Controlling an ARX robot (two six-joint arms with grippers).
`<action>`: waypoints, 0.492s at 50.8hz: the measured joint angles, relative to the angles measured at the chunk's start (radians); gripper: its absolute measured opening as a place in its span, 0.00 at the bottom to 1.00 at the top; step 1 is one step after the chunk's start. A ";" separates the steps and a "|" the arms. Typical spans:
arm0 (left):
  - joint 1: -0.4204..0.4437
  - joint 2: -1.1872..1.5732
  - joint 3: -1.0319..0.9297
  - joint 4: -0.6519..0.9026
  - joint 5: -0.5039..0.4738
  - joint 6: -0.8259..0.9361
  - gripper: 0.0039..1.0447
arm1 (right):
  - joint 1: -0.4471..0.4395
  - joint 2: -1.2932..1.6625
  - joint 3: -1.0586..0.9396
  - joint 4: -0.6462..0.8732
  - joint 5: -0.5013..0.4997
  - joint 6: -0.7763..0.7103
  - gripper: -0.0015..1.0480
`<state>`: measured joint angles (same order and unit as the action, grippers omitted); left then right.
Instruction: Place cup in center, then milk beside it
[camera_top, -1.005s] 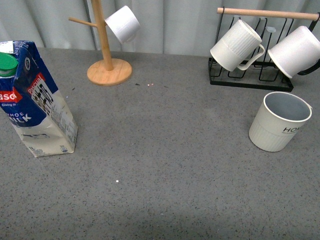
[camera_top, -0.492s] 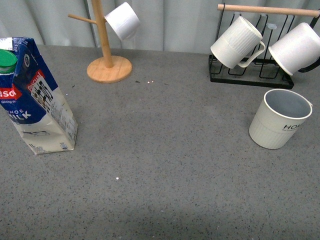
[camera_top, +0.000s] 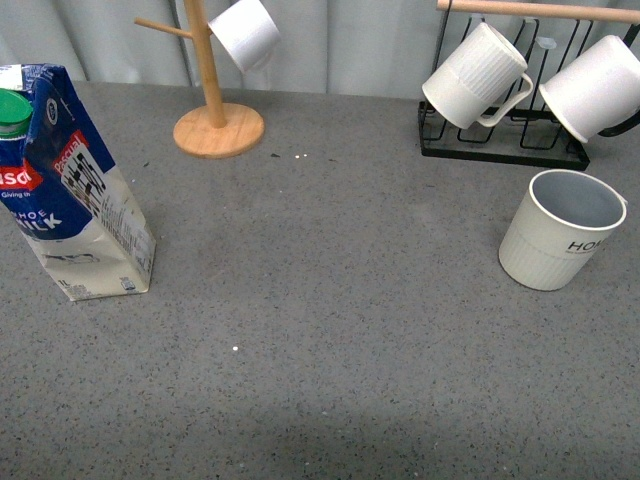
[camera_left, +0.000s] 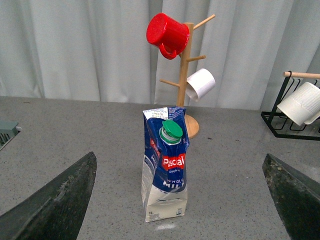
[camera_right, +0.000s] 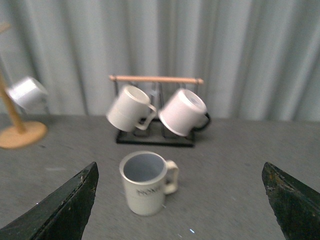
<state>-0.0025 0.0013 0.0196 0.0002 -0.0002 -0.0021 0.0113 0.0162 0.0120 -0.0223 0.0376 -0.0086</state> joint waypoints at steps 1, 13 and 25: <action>0.000 0.000 0.000 0.000 0.000 0.000 0.94 | 0.013 0.020 0.016 -0.040 0.053 -0.021 0.91; 0.000 0.000 0.000 0.000 0.000 0.000 0.94 | -0.029 0.640 0.143 0.261 0.040 -0.094 0.91; 0.000 0.000 0.000 0.000 0.000 0.000 0.94 | -0.021 1.184 0.361 0.431 -0.002 -0.021 0.91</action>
<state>-0.0025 0.0013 0.0196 0.0002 -0.0006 -0.0021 -0.0097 1.2003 0.3729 0.4091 0.0360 -0.0299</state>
